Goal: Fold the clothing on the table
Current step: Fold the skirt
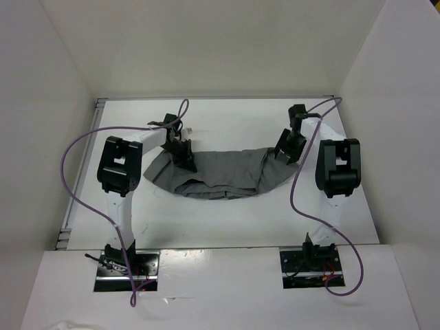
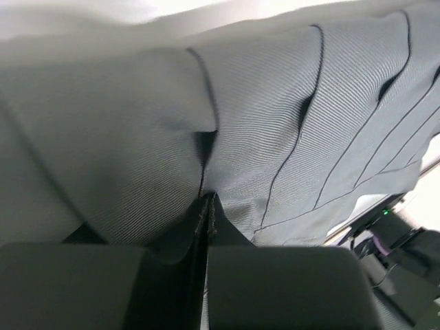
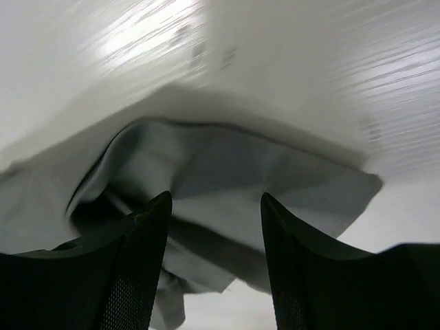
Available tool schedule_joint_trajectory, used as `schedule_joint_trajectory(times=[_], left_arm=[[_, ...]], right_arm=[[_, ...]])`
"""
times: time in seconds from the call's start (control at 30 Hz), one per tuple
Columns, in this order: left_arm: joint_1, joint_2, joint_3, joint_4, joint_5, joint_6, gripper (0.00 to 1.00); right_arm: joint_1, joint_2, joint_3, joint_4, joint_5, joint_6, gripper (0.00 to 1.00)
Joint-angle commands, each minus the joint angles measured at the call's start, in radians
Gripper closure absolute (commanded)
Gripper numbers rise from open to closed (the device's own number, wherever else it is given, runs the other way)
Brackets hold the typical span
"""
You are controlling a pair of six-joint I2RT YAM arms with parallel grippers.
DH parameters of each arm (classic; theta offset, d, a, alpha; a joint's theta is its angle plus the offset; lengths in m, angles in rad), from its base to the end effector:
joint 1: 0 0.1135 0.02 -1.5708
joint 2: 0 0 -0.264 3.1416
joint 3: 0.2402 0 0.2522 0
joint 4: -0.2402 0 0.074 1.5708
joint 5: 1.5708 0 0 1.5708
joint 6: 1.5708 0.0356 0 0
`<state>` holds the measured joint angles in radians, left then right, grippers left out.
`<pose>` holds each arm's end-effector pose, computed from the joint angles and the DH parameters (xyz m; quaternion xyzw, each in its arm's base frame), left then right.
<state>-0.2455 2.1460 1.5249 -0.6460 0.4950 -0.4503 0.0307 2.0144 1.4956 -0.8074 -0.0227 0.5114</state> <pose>0.4123 -0.1207 0.1408 -0.0611 0.9571 -0.2777 0.0553 0.4021 0.0132 0.1763 0.2349 0.9643 0.0435 0.1145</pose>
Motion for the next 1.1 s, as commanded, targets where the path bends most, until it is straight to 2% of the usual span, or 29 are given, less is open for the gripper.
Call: schedule_joint_trajectory(times=[0.0,0.03,0.07,0.13,0.17,0.2,0.27,0.33,0.53,0.63,0.77,0.83,1.07], left_arm=[[0.051,0.037,0.0,0.002,-0.067,0.035,1.0],[0.051,-0.009,0.009,0.002,-0.056,0.035,0.92],[0.063,-0.04,0.009,0.002,-0.056,0.035,0.78],[0.083,-0.136,0.009,0.011,-0.047,0.035,0.4],[0.094,-0.164,0.009,0.02,-0.058,0.035,0.33],[0.107,-0.205,0.021,0.02,-0.074,0.024,0.21],[0.158,-0.23,0.033,0.02,-0.146,0.013,0.14],[0.192,-0.23,0.061,0.005,-0.237,0.022,0.02],[0.282,-0.14,0.152,-0.067,-0.357,0.105,0.0],[0.308,-0.127,0.152,-0.067,-0.403,0.128,0.0],[0.328,-0.104,0.141,-0.058,-0.403,0.157,0.0],[0.328,-0.083,0.132,-0.049,-0.391,0.157,0.0],[0.338,-0.063,0.087,-0.03,-0.191,0.211,0.0]], right_arm=[[0.078,-0.127,0.0,0.033,-0.12,-0.02,0.4],[0.118,-0.138,0.0,0.024,-0.135,-0.031,0.4],[0.138,-0.147,0.009,0.024,-0.144,-0.031,0.4],[0.191,-0.148,0.038,0.014,-0.189,-0.031,0.4],[0.207,-0.148,0.049,0.014,-0.206,-0.031,0.4],[0.225,-0.129,0.06,0.014,-0.227,-0.031,0.4],[0.279,-0.108,0.095,0.014,-0.24,-0.031,0.4],[0.308,-0.057,0.121,0.023,-0.273,-0.031,0.4],[0.39,0.078,0.216,0.01,-0.309,-0.031,0.41],[0.4,0.141,0.229,-0.016,-0.319,-0.031,0.48],[0.382,0.201,0.258,-0.07,-0.241,-0.051,0.5],[0.371,0.224,0.287,-0.079,-0.217,-0.051,0.5],[0.305,0.339,0.455,-0.13,-0.154,-0.085,0.5]])
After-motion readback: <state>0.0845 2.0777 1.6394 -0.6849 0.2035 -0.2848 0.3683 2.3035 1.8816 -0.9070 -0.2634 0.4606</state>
